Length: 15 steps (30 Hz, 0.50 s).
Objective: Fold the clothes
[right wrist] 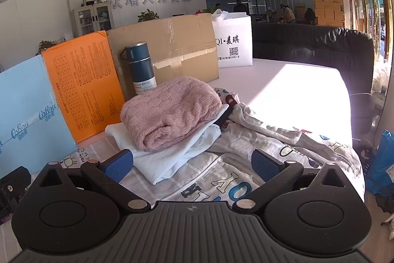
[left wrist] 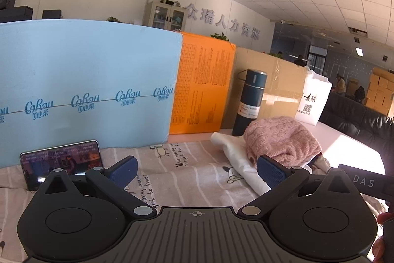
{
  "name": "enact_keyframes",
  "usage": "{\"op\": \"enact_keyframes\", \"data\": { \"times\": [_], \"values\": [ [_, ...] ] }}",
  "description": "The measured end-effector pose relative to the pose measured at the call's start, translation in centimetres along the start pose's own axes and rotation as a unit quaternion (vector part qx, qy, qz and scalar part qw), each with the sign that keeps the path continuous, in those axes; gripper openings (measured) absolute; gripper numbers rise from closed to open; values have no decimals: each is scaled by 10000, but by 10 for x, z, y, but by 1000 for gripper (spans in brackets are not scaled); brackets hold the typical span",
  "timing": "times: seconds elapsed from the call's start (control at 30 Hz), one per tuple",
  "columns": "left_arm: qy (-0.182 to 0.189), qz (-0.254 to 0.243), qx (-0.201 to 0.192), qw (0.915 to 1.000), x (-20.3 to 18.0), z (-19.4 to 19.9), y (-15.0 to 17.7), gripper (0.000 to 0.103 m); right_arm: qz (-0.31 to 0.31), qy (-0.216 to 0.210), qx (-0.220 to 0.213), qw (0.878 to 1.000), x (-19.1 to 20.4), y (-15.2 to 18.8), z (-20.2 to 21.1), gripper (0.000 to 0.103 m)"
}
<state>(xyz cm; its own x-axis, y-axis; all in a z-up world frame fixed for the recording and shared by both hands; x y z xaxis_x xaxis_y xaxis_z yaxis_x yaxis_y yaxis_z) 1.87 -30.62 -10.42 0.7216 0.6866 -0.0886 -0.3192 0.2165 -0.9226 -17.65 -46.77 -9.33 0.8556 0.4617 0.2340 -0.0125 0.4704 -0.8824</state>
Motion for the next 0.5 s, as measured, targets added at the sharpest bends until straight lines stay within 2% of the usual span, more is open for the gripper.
{"op": "enact_keyframes", "data": {
  "times": [0.1, 0.23, 0.33, 0.5],
  "values": [
    [-118, -26, 9, 9999, 4, -5, 2, 103, 222, 7, 162, 9996, 4, 12, -11, 103],
    [-265, -122, -26, 9996, 6, -13, 5, 103, 150, -311, 440, 9984, 13, 24, -31, 103],
    [-387, -183, -106, 9990, 9, -21, 8, 103, 108, -393, 328, 9986, 19, 25, -42, 103],
    [-480, -188, -117, 9986, 12, -32, 13, 103, 349, -188, 161, 9991, 15, 31, -54, 103]
  ]
}}
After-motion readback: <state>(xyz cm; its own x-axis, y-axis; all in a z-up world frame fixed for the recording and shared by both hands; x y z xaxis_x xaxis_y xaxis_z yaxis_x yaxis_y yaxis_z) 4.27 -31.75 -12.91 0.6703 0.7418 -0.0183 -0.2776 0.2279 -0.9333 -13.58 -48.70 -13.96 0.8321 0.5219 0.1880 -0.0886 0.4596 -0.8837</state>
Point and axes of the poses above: each gripper's, at about its wrist camera, not at the fingertips, and z roughly against the way its jaws point, x to its left, y to its underside, the point moved 8 cm from there along -z, roughly the way its jaws point, and after that the axes turned 11 degrees about -y, right-handed, at the moved point
